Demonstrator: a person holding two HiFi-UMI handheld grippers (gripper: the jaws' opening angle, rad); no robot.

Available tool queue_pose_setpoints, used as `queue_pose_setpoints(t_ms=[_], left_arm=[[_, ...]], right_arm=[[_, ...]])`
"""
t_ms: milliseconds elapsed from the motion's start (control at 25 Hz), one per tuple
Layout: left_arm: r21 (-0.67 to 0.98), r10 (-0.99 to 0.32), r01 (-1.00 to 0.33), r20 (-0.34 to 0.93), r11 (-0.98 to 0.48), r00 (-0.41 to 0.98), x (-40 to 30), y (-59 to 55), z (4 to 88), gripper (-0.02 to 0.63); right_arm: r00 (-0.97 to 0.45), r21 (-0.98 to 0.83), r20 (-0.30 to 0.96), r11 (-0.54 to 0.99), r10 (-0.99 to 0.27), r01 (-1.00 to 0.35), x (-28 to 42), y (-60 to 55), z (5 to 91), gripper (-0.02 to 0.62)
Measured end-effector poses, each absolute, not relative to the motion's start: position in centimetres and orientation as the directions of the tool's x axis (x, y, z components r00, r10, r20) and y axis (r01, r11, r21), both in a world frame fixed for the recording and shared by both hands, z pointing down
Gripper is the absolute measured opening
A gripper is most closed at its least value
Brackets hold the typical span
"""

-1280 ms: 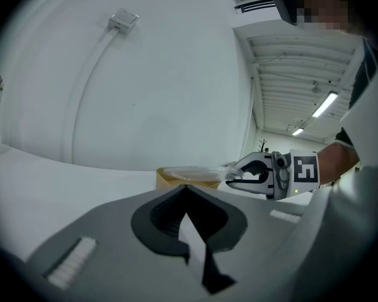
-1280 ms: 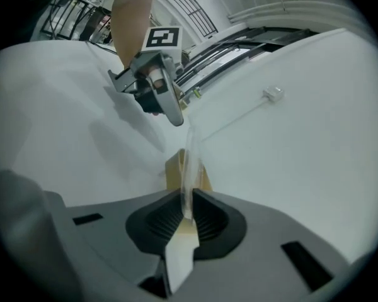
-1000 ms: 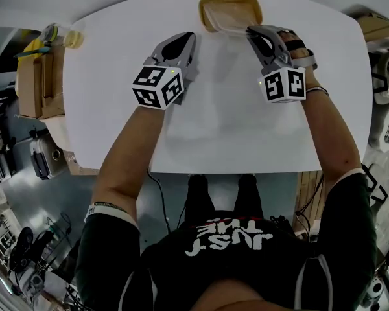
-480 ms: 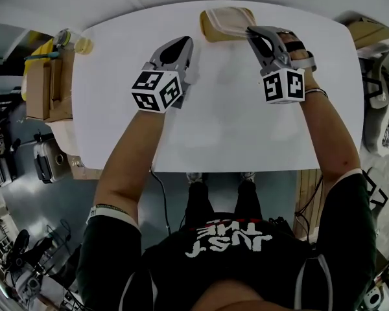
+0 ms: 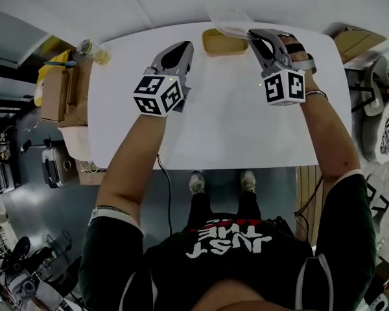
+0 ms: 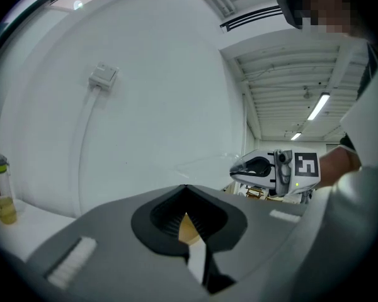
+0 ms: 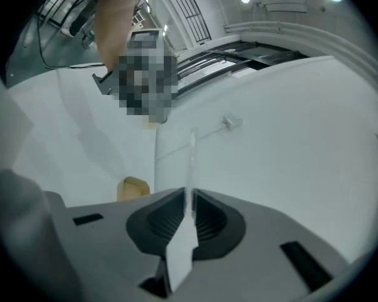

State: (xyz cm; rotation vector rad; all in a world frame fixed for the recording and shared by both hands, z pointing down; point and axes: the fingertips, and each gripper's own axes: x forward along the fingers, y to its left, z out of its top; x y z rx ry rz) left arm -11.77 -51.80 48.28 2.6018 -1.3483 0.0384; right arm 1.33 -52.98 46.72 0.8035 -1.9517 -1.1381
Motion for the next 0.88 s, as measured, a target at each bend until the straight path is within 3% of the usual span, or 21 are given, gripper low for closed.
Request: queue_pose_setpoints(t_ms=[880], left_arm=[[0.014, -0.817, -0.818, -0.06, -0.575, 0.574, -13.9, -42.6, 24.2, -0.001]], right_arm=[[-0.541, 0.956, 0.099, 0.23, -0.835, -0.181, 2.2, -44.2, 23.3, 0.029]])
